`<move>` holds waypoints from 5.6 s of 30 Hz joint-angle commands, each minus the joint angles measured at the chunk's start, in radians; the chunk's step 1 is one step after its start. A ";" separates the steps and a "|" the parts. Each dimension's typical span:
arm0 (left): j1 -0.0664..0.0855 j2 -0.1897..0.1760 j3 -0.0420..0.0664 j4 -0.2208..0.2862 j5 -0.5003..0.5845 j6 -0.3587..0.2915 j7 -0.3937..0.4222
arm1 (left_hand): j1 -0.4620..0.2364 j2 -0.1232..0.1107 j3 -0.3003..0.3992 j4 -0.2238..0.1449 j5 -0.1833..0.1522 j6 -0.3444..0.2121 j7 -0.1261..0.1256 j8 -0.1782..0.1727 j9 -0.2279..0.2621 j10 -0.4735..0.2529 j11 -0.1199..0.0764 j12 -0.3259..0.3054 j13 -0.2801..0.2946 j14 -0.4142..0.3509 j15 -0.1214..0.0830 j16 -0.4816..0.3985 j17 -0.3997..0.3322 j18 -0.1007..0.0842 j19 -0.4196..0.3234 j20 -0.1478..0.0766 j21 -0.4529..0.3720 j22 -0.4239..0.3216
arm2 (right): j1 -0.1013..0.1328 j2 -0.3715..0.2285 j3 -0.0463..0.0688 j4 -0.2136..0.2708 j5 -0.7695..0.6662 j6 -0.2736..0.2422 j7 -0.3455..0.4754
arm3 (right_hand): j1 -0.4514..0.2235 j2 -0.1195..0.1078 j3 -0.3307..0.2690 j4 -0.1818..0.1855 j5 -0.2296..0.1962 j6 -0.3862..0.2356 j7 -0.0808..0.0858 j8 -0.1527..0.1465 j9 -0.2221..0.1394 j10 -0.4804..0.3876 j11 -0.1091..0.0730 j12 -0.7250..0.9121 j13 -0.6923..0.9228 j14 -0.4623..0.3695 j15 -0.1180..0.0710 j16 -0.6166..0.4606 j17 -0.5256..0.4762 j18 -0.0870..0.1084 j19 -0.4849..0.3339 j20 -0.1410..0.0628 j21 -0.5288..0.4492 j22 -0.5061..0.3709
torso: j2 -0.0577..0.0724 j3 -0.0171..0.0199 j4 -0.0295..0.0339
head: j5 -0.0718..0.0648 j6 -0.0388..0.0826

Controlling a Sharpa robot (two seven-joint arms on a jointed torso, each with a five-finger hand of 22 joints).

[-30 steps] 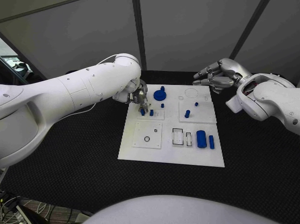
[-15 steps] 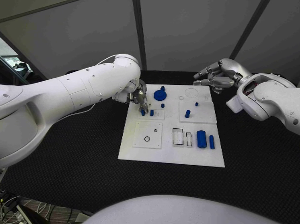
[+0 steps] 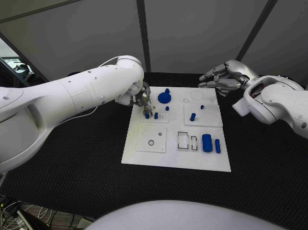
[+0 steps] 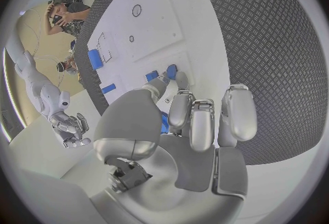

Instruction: Assemble the parts on the task board

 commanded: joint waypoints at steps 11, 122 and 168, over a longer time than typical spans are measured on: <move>-0.009 -0.020 -0.002 0.011 -0.008 -0.100 0.002 | -0.048 -0.023 -0.096 0.081 -0.004 0.005 0.006 0.004 0.000 -0.007 -0.006 -0.024 0.174 0.106 -0.004 -0.003 0.257 0.017 -0.002 -0.001 -0.007 0.040 | 0.002 0.001 0.001 0.000 -0.001 0.006 0.013 | -0.004 0.007 0.000 -0.003 0.002 -0.008 -0.002 -0.005 0.002 0.005 0.001 0.005 -0.001 0.007 -0.003 -0.006 -0.002 0.009 0.003 0.000 -0.007 -0.002 | 0.001 -0.0004 -0.0003 | 0.000 0.002; -0.082 0.004 -0.055 0.041 -0.397 -0.604 0.610 | 0.367 -0.069 0.016 -0.035 0.049 0.047 0.078 -0.197 -0.864 -0.340 0.088 -1.145 -1.080 -0.082 0.070 -0.426 -0.190 0.083 -0.179 0.065 -0.389 -0.184 | 0.002 0.006 0.000 -0.002 -0.002 0.000 0.026 | -0.001 0.009 0.002 -0.006 0.003 -0.005 -0.003 -0.003 0.003 0.007 0.001 0.009 0.002 0.010 -0.003 -0.003 0.006 0.007 0.009 -0.001 -0.003 0.006 | 0.000 0.0005 0.0001 | -0.035 0.034; -0.105 -0.184 0.024 0.214 -0.359 -0.711 0.635 | 0.388 -0.040 0.064 -0.083 0.012 0.125 0.083 -0.181 -0.878 -0.258 0.072 -1.105 -1.080 -0.025 0.054 -0.336 -0.143 0.057 -0.100 0.053 -0.232 -0.061 | 0.001 -0.001 0.000 -0.001 -0.002 -0.003 0.031 | -0.001 0.009 0.002 -0.006 0.003 -0.005 -0.003 -0.003 0.003 0.007 0.001 0.009 0.002 0.010 -0.003 -0.003 0.006 0.007 0.009 -0.001 -0.003 0.006 | 0.001 0.0007 0.0004 | -0.022 0.039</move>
